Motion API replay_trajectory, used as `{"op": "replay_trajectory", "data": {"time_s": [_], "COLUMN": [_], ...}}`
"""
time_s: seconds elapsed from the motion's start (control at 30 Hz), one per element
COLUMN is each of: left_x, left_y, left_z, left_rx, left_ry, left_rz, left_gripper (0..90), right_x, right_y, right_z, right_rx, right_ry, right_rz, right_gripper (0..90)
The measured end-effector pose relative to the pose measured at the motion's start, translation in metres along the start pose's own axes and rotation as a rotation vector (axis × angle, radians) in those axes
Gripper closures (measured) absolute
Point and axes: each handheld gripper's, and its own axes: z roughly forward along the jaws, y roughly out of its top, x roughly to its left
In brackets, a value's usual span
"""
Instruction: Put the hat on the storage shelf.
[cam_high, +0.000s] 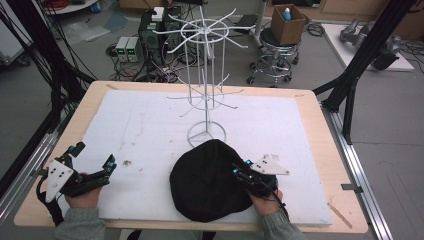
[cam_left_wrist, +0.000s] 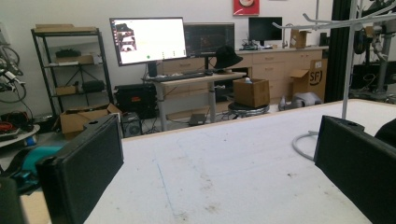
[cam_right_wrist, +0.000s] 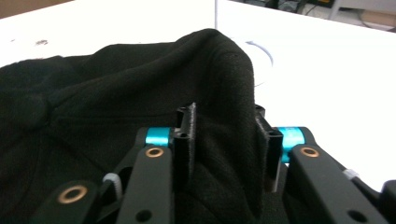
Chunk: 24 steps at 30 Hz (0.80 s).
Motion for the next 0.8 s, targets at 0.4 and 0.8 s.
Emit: {"op": "replay_trajectory", "data": {"time_s": [0.4,0.8], "left_x": [0.000,0.000], "left_y": [0.000,0.000], "left_z": [0.000,0.000], "left_rx": [0.000,-0.001], "left_ry": [0.004,0.005], "left_rz": [0.004,0.006], "left_gripper": [1.7,1.7], "right_x": [-0.007,-0.034], "right_y": [0.003,0.006], "right_z": [-0.006,-0.024], "right_rx": [-0.048,-0.109], "right_ry": [-0.033,-0.040], "right_rz": [0.087,0.295], "right_gripper": [79.1,79.1]}}
